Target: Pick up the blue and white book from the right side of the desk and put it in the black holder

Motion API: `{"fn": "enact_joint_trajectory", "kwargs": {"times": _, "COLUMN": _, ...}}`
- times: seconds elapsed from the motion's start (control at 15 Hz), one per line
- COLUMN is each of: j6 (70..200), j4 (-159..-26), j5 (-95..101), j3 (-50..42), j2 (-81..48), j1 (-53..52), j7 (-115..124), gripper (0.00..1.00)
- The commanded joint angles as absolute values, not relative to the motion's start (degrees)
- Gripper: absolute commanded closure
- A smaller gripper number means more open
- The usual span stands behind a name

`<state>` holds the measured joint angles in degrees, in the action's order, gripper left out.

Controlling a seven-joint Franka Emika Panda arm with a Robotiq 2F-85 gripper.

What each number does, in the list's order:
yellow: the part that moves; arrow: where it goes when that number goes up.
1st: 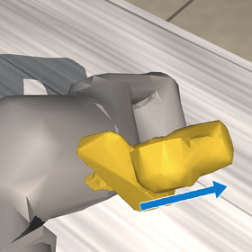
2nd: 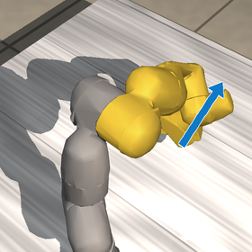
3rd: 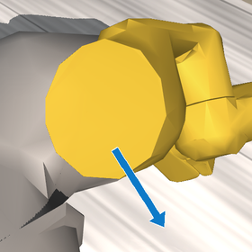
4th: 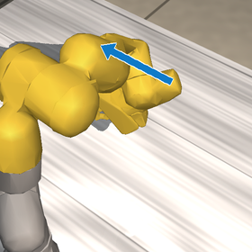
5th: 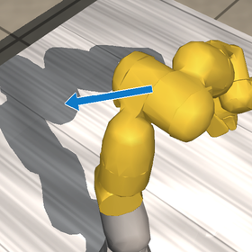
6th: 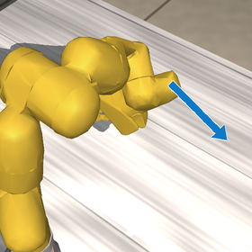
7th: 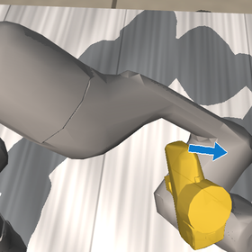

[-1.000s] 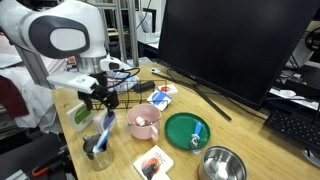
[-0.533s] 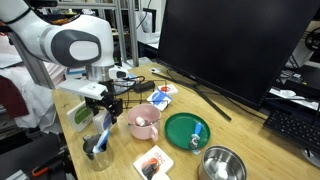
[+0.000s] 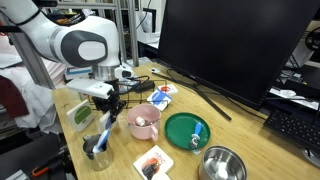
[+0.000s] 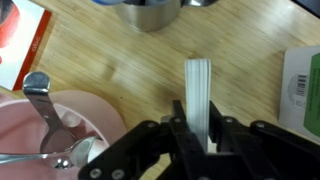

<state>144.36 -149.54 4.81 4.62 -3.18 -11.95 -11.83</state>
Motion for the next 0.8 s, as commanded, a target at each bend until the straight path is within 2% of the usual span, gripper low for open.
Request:
{"fn": "enact_joint_trajectory", "kwargs": {"times": 0.0, "j6": 142.73, "j4": -148.94, "j5": 4.34, "j3": 5.95, "j2": -1.56, "j1": -10.02, "j7": -13.61, "gripper": 0.99}}
{"fn": "enact_joint_trajectory", "kwargs": {"times": 0.33, "j6": 139.97, "j4": -148.37, "j5": -2.48, "j3": 6.11, "j2": 2.35, "j1": -9.85, "j7": -22.63, "gripper": 0.96}}
{"fn": "enact_joint_trajectory", "kwargs": {"times": 0.73, "j6": 131.72, "j4": -143.66, "j5": 2.53, "j3": 5.95, "j2": 7.93, "j1": -11.05, "j7": -28.75, "gripper": 0.96}}
